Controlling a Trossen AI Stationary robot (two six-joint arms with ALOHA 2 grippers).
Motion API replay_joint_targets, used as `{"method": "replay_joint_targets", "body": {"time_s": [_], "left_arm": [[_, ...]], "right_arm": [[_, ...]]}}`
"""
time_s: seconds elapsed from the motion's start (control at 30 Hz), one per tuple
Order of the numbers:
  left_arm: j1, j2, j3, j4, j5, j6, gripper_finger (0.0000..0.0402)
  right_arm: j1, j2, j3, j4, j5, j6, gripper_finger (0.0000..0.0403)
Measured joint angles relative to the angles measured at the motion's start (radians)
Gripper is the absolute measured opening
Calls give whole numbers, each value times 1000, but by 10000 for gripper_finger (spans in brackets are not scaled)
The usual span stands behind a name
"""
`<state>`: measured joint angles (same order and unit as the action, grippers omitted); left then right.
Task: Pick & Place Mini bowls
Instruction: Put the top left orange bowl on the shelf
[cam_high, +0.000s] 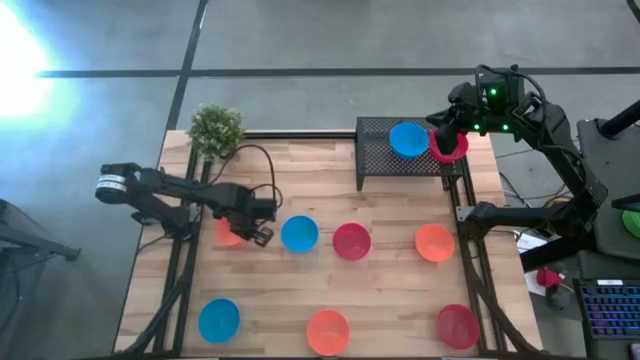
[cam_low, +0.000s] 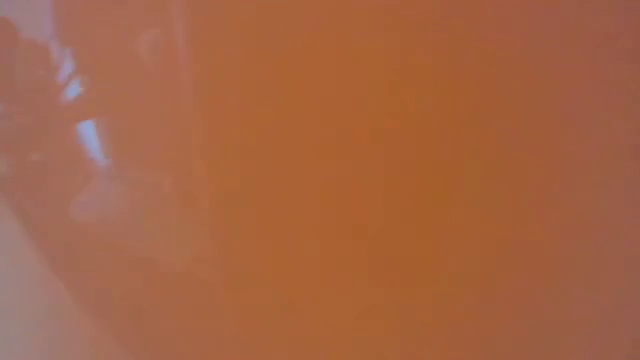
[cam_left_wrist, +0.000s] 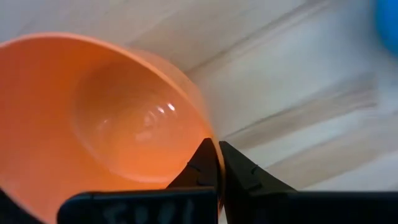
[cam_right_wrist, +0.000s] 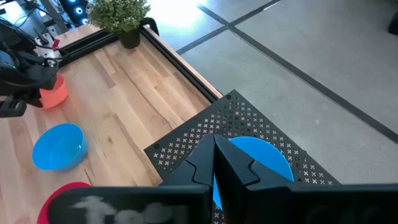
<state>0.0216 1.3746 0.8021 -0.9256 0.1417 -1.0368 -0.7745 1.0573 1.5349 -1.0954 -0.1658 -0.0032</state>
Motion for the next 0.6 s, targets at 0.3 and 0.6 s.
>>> {"method": "replay_joint_targets", "body": {"time_s": [0.3, 0.6], "left_arm": [[0, 0, 133, -9, -28, 43, 1], [1, 0, 292, -93, -119, 121, 1]], "right_arm": [[0, 0, 0, 0, 0, -26, 8], [0, 0, 0, 0, 0, -25, 8]]}}
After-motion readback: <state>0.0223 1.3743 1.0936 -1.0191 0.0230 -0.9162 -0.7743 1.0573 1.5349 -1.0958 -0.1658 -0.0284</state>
